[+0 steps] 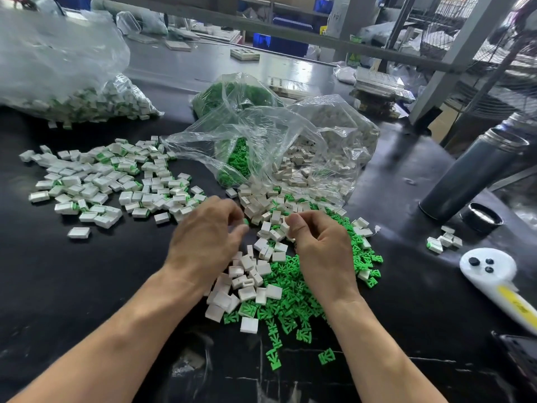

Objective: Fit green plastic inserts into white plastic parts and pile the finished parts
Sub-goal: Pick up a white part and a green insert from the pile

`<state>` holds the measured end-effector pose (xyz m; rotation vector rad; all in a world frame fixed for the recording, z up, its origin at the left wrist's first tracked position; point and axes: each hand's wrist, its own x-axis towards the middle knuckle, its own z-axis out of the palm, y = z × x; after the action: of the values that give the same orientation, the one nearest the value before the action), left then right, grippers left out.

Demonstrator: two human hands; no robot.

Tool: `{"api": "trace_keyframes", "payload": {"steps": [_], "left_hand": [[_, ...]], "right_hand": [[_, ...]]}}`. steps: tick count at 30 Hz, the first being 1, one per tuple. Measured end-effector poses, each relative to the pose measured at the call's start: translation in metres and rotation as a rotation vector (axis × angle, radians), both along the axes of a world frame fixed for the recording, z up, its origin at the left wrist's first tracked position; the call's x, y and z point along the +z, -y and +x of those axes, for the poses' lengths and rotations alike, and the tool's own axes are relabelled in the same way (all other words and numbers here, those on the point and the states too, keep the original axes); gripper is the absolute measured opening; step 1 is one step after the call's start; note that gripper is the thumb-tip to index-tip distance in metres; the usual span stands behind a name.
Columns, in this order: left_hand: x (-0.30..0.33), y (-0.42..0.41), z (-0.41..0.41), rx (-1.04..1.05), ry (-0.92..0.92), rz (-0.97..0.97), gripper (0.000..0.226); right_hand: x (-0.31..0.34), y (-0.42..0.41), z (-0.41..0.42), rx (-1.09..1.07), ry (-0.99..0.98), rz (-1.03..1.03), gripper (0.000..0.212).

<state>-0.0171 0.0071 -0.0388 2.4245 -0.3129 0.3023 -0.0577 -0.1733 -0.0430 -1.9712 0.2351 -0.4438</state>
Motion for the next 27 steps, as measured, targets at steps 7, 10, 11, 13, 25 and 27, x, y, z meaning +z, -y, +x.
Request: {"api": "trace_keyframes", "payload": {"steps": [7,10,11,13,25,27], "left_hand": [[0.003,-0.026,0.022,0.263,0.053,0.271,0.018],[0.003,-0.03,0.026,0.304,0.041,0.277,0.018],[0.002,-0.03,0.027,0.308,0.039,0.278,0.018],[0.001,-0.03,0.027,0.305,0.04,0.278,0.02],[0.006,-0.018,0.017,-0.014,-0.372,-0.052,0.023],[0.006,-0.017,0.015,-0.049,-0.41,-0.02,0.026]], "right_hand": [[0.002,0.009,-0.001,0.009,-0.098,-0.185,0.021],[0.004,0.013,-0.004,0.023,-0.106,-0.242,0.018],[0.005,0.014,-0.004,0.027,-0.11,-0.259,0.018],[0.007,0.016,-0.005,0.04,-0.13,-0.283,0.017],[0.016,0.033,-0.007,0.131,-0.317,-0.451,0.008],[0.016,0.033,-0.007,0.129,-0.329,-0.471,0.01]]}}
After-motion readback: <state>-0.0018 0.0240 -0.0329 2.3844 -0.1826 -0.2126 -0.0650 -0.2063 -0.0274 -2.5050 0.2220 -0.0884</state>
